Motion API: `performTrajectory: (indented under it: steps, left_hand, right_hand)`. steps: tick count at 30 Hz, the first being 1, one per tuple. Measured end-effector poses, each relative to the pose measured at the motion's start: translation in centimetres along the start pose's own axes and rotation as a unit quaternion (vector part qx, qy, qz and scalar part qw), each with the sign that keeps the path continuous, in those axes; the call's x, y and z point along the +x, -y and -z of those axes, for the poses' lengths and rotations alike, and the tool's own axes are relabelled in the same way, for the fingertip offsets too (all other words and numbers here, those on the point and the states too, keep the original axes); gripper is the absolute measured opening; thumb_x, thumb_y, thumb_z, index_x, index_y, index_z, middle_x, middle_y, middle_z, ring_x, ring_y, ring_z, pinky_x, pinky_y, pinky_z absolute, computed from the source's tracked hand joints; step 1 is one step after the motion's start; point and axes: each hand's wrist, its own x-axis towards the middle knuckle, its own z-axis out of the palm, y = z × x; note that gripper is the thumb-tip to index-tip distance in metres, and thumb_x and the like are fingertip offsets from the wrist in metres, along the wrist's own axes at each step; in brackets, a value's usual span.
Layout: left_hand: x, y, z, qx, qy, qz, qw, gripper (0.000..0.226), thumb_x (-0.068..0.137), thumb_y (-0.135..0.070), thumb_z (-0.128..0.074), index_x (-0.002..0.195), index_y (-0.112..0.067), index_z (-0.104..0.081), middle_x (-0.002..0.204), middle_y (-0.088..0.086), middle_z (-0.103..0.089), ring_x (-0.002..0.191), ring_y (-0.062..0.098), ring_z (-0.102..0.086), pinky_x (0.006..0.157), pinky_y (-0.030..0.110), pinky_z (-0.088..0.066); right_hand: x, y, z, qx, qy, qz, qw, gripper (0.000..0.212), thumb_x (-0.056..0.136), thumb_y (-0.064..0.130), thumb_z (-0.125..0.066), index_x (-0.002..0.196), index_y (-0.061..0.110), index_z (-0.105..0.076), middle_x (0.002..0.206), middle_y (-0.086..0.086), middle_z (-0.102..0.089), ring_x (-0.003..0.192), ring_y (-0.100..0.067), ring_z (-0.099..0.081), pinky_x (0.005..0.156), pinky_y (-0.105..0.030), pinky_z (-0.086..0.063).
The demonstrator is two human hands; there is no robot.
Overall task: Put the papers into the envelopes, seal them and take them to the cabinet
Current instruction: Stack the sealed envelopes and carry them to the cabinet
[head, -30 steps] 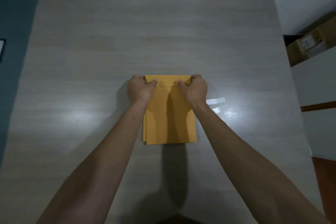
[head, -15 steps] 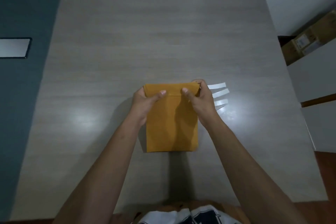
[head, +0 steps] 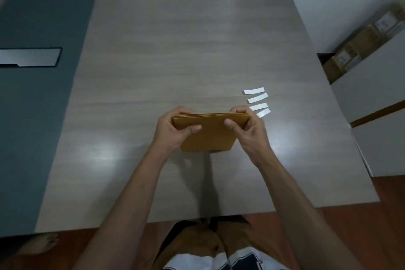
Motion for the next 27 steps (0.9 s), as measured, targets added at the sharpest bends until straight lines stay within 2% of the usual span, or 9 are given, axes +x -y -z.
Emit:
performTrajectory:
  steps: [3,6,9,10,14,17,19,22,27]
  left_hand:
    - [-0.7,1.4,-0.6,-0.012,-0.042,0.075,0.996,0.031,0.070,0.014,-0.079,0.097,0.003,-0.069,0.100,0.017,-0.070,0.081,0.014,-0.067,0.088,0.038,-0.054]
    - [-0.3,1.3,-0.9,0.003,-0.059,0.096,0.994,0.035,0.070,0.006,-0.083,0.101,-0.004,-0.070,0.105,0.017,-0.072,0.087,0.018,-0.069,0.084,0.032,-0.056]
    - [0.0,1.0,-0.4,0.040,-0.050,0.102,0.993,0.037,0.070,-0.010,-0.088,0.097,-0.021,-0.066,0.094,-0.004,-0.073,0.074,-0.003,-0.069,0.065,0.015,-0.055]
    - [0.0,0.8,-0.1,0.040,-0.043,0.099,0.993,0.035,0.069,-0.016,-0.089,0.094,-0.025,-0.066,0.089,-0.011,-0.072,0.073,-0.005,-0.069,0.061,0.013,-0.054]
    - [-0.3,-0.5,0.8,-0.025,-0.032,0.100,0.994,0.036,0.065,-0.048,-0.084,0.090,-0.024,-0.072,0.086,-0.007,-0.077,0.081,0.012,-0.074,0.061,0.025,-0.059]
    - [0.1,-0.9,1.1,-0.020,-0.051,0.107,0.993,0.022,0.077,-0.036,-0.082,0.086,-0.017,-0.074,0.086,-0.001,-0.078,0.081,0.019,-0.075,0.068,0.035,-0.062]
    - [0.3,-1.1,1.3,-0.022,-0.053,0.109,0.992,0.017,0.080,-0.029,-0.080,0.085,-0.015,-0.075,0.084,0.001,-0.077,0.078,0.019,-0.075,0.064,0.034,-0.061]
    - [0.2,-1.0,1.4,-0.045,-0.051,0.113,0.991,0.015,0.082,-0.026,-0.080,0.087,-0.013,-0.074,0.082,0.002,-0.077,0.074,0.018,-0.074,0.055,0.027,-0.057]
    - [0.0,-0.4,0.6,-0.046,-0.053,0.144,0.987,0.019,0.081,-0.029,-0.080,0.090,-0.014,-0.073,0.080,-0.001,-0.077,0.071,0.016,-0.074,0.052,0.025,-0.055]
  right_hand:
    - [-0.4,-1.0,-0.7,-0.024,-0.008,-0.035,0.999,0.017,0.088,0.016,-0.071,0.103,0.019,-0.064,0.088,0.015,-0.068,0.086,-0.002,-0.064,0.075,-0.018,-0.050]
    - [-0.1,-0.6,-1.0,-0.027,-0.035,-0.046,0.998,0.021,0.086,0.022,-0.073,0.105,0.016,-0.064,0.093,0.008,-0.071,0.089,-0.006,-0.067,0.077,-0.020,-0.053]
    - [-0.1,0.0,-1.3,-0.015,-0.061,-0.064,0.996,0.021,0.082,0.036,-0.074,0.100,0.029,-0.063,0.091,0.021,-0.072,0.087,0.002,-0.069,0.067,-0.014,-0.053]
    - [-0.1,0.2,-1.3,-0.008,-0.063,-0.071,0.995,0.022,0.081,0.038,-0.074,0.100,0.032,-0.063,0.092,0.022,-0.072,0.088,0.002,-0.069,0.066,-0.014,-0.054]
    - [0.2,1.1,-1.4,0.039,-0.052,-0.094,0.993,0.024,0.084,0.026,-0.075,0.105,0.026,-0.065,0.101,0.005,-0.075,0.093,-0.012,-0.072,0.076,-0.029,-0.059]
    - [0.6,1.7,-2.2,0.082,-0.054,-0.121,0.988,0.026,0.083,0.015,-0.076,0.107,0.012,-0.067,0.105,-0.011,-0.074,0.097,-0.028,-0.071,0.083,-0.042,-0.059]
    - [0.8,1.9,-2.7,0.104,-0.069,-0.151,0.981,0.026,0.082,0.010,-0.076,0.106,0.006,-0.068,0.103,-0.016,-0.073,0.095,-0.032,-0.070,0.084,-0.044,-0.058]
    - [1.1,1.9,-3.0,0.103,-0.084,-0.184,0.974,0.019,0.079,0.008,-0.078,0.096,0.010,-0.071,0.094,-0.011,-0.075,0.085,-0.027,-0.071,0.078,-0.039,-0.060]
    - [0.3,1.4,-2.2,0.097,-0.066,-0.211,0.970,0.024,0.080,0.017,-0.080,0.101,0.009,-0.071,0.097,-0.011,-0.076,0.090,-0.029,-0.072,0.080,-0.042,-0.060]
